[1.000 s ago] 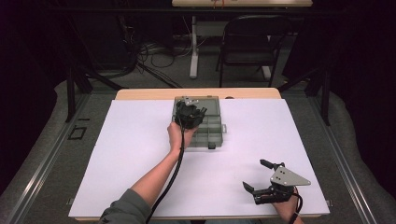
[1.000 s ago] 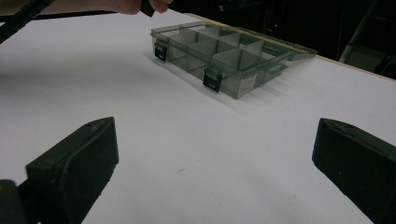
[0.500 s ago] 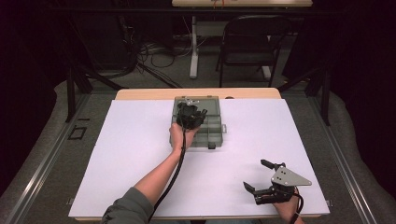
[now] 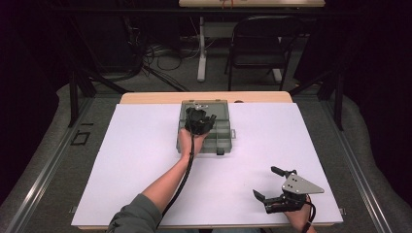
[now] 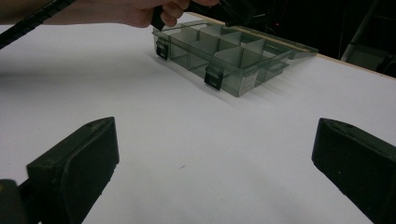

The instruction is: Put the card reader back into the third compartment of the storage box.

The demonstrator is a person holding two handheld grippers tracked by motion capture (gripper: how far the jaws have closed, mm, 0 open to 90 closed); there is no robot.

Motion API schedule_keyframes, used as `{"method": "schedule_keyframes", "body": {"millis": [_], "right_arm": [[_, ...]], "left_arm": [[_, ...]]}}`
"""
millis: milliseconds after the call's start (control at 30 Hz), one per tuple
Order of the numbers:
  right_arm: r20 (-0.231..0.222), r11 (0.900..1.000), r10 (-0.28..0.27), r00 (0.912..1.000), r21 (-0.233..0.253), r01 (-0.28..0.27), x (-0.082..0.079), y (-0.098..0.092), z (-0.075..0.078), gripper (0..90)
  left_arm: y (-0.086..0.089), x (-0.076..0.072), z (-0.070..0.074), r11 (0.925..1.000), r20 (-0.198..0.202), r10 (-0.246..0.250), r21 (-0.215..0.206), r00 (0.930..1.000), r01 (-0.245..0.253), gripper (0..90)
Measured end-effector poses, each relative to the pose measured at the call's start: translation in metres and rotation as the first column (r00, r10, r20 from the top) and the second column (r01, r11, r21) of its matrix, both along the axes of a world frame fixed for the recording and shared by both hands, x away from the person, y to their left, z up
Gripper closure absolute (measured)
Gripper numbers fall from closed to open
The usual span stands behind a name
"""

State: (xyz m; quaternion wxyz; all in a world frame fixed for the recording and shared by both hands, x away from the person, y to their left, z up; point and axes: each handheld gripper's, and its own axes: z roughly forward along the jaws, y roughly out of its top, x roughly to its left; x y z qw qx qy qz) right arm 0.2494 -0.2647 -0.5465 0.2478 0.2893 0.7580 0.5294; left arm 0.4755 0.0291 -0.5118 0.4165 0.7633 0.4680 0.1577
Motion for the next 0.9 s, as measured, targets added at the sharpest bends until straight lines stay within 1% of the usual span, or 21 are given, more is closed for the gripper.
{"method": "schedule_keyframes", "body": {"millis": [167, 233, 267, 333, 367, 400, 433, 533, 567, 600, 633, 700, 733, 800, 833, 867, 900], "right_arm": [[0.003, 1.000, 0.001, 1.0000, 0.000, -0.001, 0.000, -0.001, 0.000, 0.2], [-0.001, 1.000, 0.000, 1.0000, -0.003, 0.000, -0.001, -0.001, 0.000, 0.2], [0.004, 1.000, 0.000, 1.0000, 0.001, 0.000, -0.001, 0.000, 0.000, 0.2], [0.004, 1.000, -0.003, 1.0000, -0.003, 0.003, -0.001, -0.001, 0.001, 0.2], [0.004, 1.000, -0.003, 1.0000, -0.003, 0.003, -0.001, -0.001, 0.001, 0.2], [0.002, 1.000, -0.001, 1.0000, -0.003, 0.001, -0.001, 0.000, 0.000, 0.2], [-0.001, 1.000, 0.000, 1.0000, -0.008, 0.000, -0.001, 0.000, 0.000, 0.2], [0.001, 1.000, 0.001, 1.0000, -0.009, -0.001, -0.001, 0.000, 0.001, 0.2], [0.002, 1.000, 0.002, 1.0000, -0.009, -0.002, -0.001, 0.000, 0.001, 0.3], [0.002, 1.000, 0.002, 1.0000, -0.009, -0.002, -0.001, 0.000, 0.001, 0.3], [0.000, 1.000, 0.002, 1.0000, -0.009, -0.002, -0.001, 0.000, 0.001, 0.3], [0.002, 1.000, 0.003, 1.0000, -0.009, -0.003, -0.002, 0.000, 0.001, 0.2], [0.004, 1.000, 0.003, 1.0000, -0.010, -0.003, -0.002, 0.000, 0.001, 0.3], [0.003, 1.000, 0.003, 1.0000, -0.009, -0.003, -0.002, 0.000, 0.001, 0.3], [0.004, 1.000, 0.003, 1.0000, -0.010, -0.003, -0.001, 0.000, 0.001, 0.3], [0.004, 1.000, 0.004, 1.0000, -0.010, -0.004, -0.001, 0.000, 0.001, 0.3], [0.004, 1.000, 0.004, 1.0000, -0.010, -0.004, -0.001, 0.000, 0.001, 0.3]], "left_arm": [[0.000, 0.001, -0.001, 0.9999, -0.003, 0.011, 0.007, 0.9999, -0.011, 73.3], [-0.002, 0.001, -0.002, 0.9999, -0.002, 0.008, 0.013, 1.0000, -0.008, 73.2], [-0.002, 0.001, -0.002, 0.9999, -0.002, 0.008, 0.013, 1.0000, -0.008, 73.1], [-0.002, 0.001, -0.002, 0.9996, -0.001, 0.023, 0.016, 0.9997, -0.023, 71.5], [-0.002, 0.001, -0.002, 0.9996, -0.001, 0.023, 0.016, 0.9997, -0.023, 63.6], [-0.001, 0.001, -0.001, 0.9993, -0.006, 0.027, 0.028, 0.9996, -0.027, 57.2], [0.000, 0.001, -0.001, 0.9991, -0.009, 0.029, 0.030, 0.9995, -0.029, 50.0], [0.003, 0.000, 0.002, 0.9989, -0.008, 0.026, 0.039, 0.9996, -0.025, 33.5], [0.004, -0.001, 0.004, 0.9992, -0.009, 0.016, 0.038, 0.9998, -0.015, 28.8], [0.006, -0.002, 0.006, 0.9992, -0.006, 0.008, 0.038, 1.0000, -0.007, 28.8], [0.008, -0.006, 0.011, 0.9986, 0.005, -0.021, 0.049, 0.9998, 0.021, 22.5], [0.009, -0.011, 0.015, 0.9971, 0.014, -0.049, 0.058, 0.9987, 0.048, 17.1], [0.009, -0.011, 0.015, 0.9971, 0.014, -0.049, 0.058, 0.9987, 0.048, 15.7], [0.011, -0.016, 0.019, 0.9954, 0.027, -0.076, 0.060, 0.9967, 0.074, 15.6], [0.012, -0.018, 0.021, 0.9941, 0.026, -0.091, 0.062, 0.9955, 0.089, 13.8], [0.015, -0.023, 0.024, 0.9909, 0.031, -0.115, 0.073, 0.9928, 0.113, 12.4], [0.015, -0.023, 0.024, 0.9909, 0.031, -0.115, 0.073, 0.9928, 0.113, 12.3]]}}
